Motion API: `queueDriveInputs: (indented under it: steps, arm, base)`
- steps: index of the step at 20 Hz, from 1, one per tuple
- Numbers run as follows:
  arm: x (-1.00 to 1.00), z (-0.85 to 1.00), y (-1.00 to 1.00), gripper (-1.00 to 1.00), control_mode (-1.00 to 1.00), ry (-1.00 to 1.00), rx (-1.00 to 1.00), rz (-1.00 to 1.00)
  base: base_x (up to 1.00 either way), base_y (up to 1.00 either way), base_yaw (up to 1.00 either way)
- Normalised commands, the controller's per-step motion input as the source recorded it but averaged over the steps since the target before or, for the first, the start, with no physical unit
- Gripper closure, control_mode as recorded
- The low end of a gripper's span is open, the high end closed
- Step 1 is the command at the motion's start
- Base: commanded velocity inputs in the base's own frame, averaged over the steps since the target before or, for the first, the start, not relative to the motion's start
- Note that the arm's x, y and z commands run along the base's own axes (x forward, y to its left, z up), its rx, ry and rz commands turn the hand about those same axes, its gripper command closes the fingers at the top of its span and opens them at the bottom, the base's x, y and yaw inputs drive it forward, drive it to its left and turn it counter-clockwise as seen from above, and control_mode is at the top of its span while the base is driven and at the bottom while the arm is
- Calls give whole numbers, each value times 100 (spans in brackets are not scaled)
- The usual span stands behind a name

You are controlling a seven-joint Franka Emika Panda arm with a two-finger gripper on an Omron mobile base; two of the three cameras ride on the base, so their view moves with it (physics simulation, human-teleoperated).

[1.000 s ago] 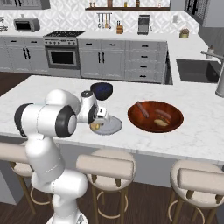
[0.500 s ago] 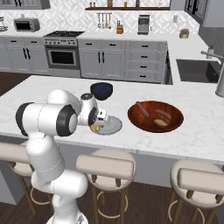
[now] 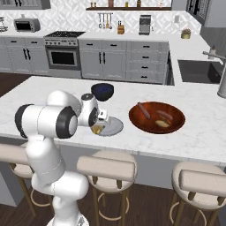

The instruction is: Place one bun and one sausage from the bowl on each plate.

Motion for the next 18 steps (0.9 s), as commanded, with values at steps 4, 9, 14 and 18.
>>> queueDriveInputs:
  steps: [4, 9, 14, 18]
  arm:
    - [-26, 55, 0, -100, -100, -4, -2, -1]
    - [-4, 68, -52, -100, -100, -1, -2, -1]
    - [80, 59, -100, -100, -100, 2, 0, 8]
    - [100, 41, -100, -100, -100, 0, 0, 20]
  base:
    - [0, 0, 0]
    - [0, 0, 0]
    - [0, 0, 0]
    - [0, 0, 0]
